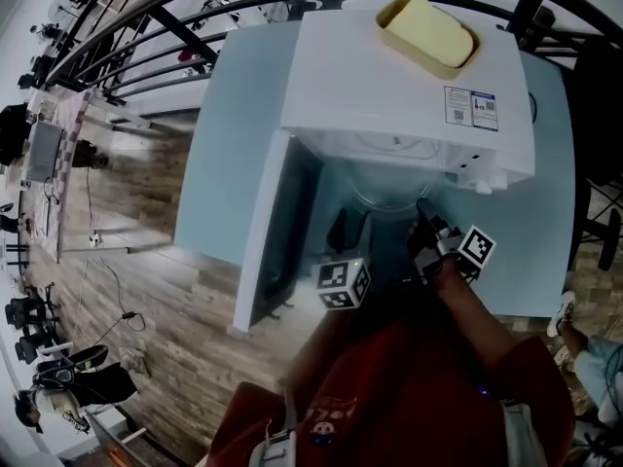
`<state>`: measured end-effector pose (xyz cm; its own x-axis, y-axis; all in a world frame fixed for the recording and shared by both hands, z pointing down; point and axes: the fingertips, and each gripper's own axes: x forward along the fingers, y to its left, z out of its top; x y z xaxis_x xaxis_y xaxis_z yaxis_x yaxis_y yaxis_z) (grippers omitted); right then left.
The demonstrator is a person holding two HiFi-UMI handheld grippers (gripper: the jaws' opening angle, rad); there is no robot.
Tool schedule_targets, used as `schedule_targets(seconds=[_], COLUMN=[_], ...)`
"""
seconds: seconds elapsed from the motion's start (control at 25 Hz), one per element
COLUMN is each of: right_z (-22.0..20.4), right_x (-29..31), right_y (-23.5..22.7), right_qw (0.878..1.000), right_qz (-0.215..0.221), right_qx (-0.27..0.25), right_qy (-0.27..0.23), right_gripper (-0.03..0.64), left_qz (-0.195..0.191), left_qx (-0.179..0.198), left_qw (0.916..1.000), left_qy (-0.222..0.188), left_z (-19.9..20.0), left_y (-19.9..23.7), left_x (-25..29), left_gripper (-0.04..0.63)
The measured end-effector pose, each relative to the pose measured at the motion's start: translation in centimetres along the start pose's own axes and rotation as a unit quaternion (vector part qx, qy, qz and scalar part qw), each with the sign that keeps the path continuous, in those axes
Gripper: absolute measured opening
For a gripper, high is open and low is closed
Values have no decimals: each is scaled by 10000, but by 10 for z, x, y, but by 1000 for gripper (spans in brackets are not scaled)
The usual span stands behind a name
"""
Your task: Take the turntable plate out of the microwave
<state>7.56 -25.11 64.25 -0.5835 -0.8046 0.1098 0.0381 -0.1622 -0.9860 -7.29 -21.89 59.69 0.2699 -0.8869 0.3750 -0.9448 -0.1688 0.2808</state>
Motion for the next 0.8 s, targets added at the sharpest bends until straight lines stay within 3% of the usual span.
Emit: schedule_targets(seconds=[0.2,0.32,0.48,0.64,0.8], right_z=[1,1,2,2,2], right_x=[1,1,2,2,2], right_y=[-1,-2,-2,-2,-3], right_qw=[10000,10000,10000,10000,9999], right_qz=[15,19,50,58,71], right_qx=[28,32,53,62,70], right_qy=[12,24,32,46,62], right_gripper=[28,29,29,29,29], left_qz=[-151,-319,-551,-987,-1300], left_qx=[-689,-1264,-2237,-2615,-3202], left_qw=[9974,9913,9730,9601,9381], left_qy=[171,188,128,-101,-238], left_z=[-14,-17,-19,-12,-6], left_y=[5,6,10,8,5], left_x=[11,18,28,43,59], left_gripper=[247,256,267,270,272])
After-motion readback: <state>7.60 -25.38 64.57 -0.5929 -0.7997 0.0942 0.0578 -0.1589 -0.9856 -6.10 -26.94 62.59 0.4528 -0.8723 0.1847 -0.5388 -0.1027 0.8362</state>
